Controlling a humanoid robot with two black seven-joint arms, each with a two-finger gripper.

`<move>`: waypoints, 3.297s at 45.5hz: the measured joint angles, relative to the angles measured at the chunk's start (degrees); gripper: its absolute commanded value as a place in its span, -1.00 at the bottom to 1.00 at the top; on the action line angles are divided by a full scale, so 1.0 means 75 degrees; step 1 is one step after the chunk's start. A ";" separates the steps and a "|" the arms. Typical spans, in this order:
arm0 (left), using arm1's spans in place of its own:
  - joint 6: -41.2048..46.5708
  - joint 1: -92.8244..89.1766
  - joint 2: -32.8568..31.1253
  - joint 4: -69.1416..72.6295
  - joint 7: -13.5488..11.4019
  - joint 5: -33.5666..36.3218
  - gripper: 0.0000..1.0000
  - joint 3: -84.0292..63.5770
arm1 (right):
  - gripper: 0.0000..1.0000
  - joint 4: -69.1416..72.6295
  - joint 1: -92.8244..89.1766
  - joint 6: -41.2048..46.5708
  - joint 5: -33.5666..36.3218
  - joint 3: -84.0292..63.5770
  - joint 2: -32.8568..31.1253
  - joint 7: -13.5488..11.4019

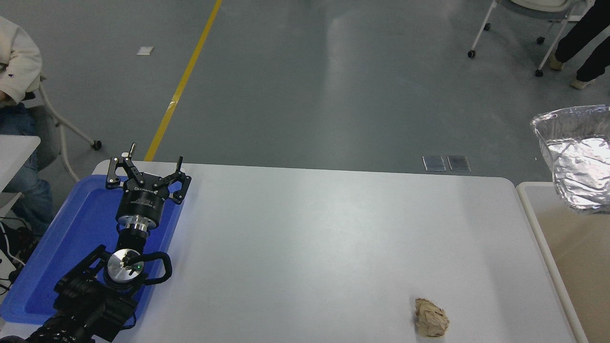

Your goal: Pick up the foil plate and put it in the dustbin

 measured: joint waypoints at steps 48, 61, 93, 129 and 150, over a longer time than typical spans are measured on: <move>0.0004 -0.0001 0.0002 0.0000 -0.0012 -0.0007 1.00 -0.0006 | -1.00 -0.5804 -0.8251 -0.3746 0.0443 0.2794 0.1903 0.0240; 0.0005 -0.0001 0.0001 0.0007 -0.0014 -0.0008 1.00 -0.0009 | -1.00 -0.6786 -0.9456 -0.4320 0.1631 0.2785 0.2875 0.0047; 0.0005 -0.0002 0.0001 0.0000 -0.0011 -0.0008 1.00 -0.0011 | 1.00 -0.7128 -1.0078 -0.4735 0.2570 0.2918 0.3450 -0.0243; 0.0016 -0.0003 0.0001 0.0011 -0.0024 -0.0007 1.00 -0.0012 | 1.00 -0.4320 -0.7735 -0.4711 0.2852 0.2925 0.3343 -0.0164; 0.0016 -0.0002 0.0002 0.0011 -0.0024 -0.0008 1.00 -0.0011 | 1.00 -0.1127 -0.4546 -0.4704 0.2832 0.1797 0.2527 -0.0224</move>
